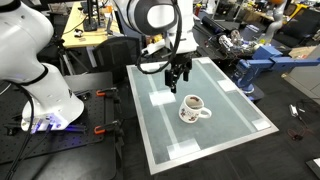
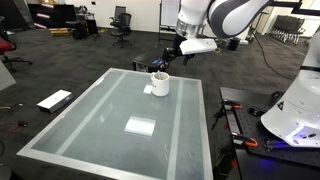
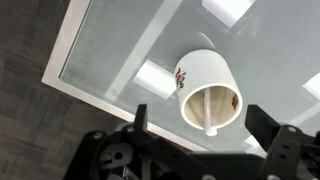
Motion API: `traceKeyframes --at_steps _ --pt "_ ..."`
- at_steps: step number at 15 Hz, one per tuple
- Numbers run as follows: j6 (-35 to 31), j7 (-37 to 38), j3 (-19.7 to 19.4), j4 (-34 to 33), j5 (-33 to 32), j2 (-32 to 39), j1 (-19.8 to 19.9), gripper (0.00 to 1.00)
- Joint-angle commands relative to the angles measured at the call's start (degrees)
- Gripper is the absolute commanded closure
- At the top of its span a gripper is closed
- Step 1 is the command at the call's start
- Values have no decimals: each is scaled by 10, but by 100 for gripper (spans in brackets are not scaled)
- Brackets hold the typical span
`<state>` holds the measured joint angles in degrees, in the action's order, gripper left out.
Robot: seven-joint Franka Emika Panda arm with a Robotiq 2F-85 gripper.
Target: Remove the marker from the mug and place it on the table
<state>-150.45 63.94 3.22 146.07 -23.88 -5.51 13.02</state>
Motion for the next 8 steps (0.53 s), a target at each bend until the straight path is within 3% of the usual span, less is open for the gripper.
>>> traceKeyframes --at_steps 1,3,4,8 --pt "34 55 -22 -45 -41 40 -12 10" --pt "43 91 -32 -59 -69 53 -21 26" --pt "46 109 -36 -66 -83 61 -25 28" --pt "41 149 -54 -90 -113 95 -48 19"
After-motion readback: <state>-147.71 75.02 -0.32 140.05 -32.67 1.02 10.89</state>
